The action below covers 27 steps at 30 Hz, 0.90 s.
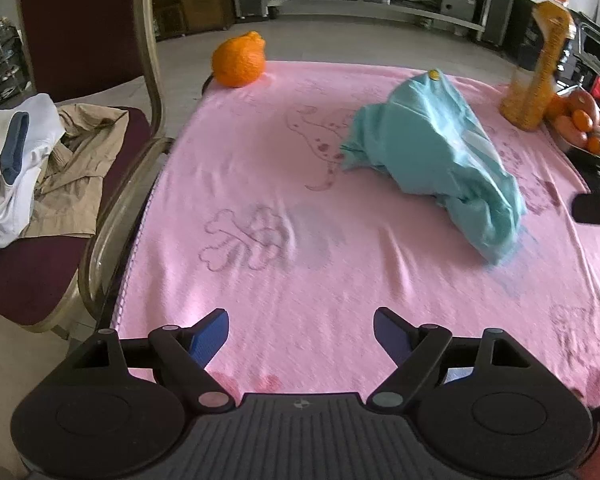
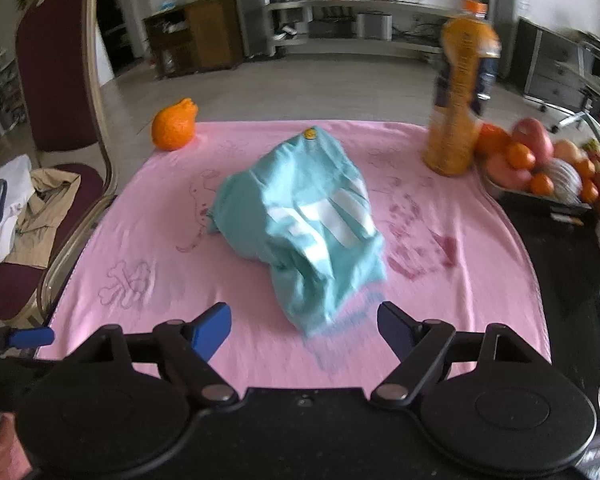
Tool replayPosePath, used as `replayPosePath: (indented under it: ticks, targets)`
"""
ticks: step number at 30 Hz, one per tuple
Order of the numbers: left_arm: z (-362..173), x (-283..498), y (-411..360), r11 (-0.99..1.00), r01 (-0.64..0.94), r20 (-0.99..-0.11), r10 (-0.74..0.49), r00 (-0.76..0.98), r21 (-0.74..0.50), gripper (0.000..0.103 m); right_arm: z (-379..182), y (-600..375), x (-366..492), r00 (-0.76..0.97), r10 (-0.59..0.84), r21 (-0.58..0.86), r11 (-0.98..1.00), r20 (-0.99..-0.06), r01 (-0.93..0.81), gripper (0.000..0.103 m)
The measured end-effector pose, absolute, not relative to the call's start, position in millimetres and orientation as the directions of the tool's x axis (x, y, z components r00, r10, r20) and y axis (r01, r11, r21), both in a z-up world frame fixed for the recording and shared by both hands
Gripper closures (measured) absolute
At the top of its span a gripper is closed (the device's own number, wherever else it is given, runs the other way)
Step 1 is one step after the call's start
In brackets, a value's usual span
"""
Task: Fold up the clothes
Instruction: 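Reach the right tool to the crumpled teal shirt and grasp it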
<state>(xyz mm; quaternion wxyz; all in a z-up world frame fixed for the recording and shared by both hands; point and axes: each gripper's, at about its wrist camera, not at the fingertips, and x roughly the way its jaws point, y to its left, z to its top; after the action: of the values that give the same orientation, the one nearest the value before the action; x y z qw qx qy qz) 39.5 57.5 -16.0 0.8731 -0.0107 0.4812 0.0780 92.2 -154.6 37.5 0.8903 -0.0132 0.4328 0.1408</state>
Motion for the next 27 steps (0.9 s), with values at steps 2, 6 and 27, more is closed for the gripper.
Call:
replayPosePath:
  ticks: [2,6,27]
  targets:
    - [-18,43,62,0.985,-0.161,-0.834,0.141,0.534,0.064,0.022,32,-139,109,0.563,0.273,0.106,0.944,-0.78,-0.311,0.024]
    - [-24,52,73,0.978,-0.201,-0.835,0.156,0.528,0.055,0.019,17,-107,140,0.495,0.383,0.185,0.897,-0.78,-0.402,0.029]
    - [-56,56,122,0.968,-0.249,-0.862,0.089,0.498,-0.044,0.019,-62,-33,236,0.497,0.12,-0.065,0.939,-0.86,-0.338,0.093]
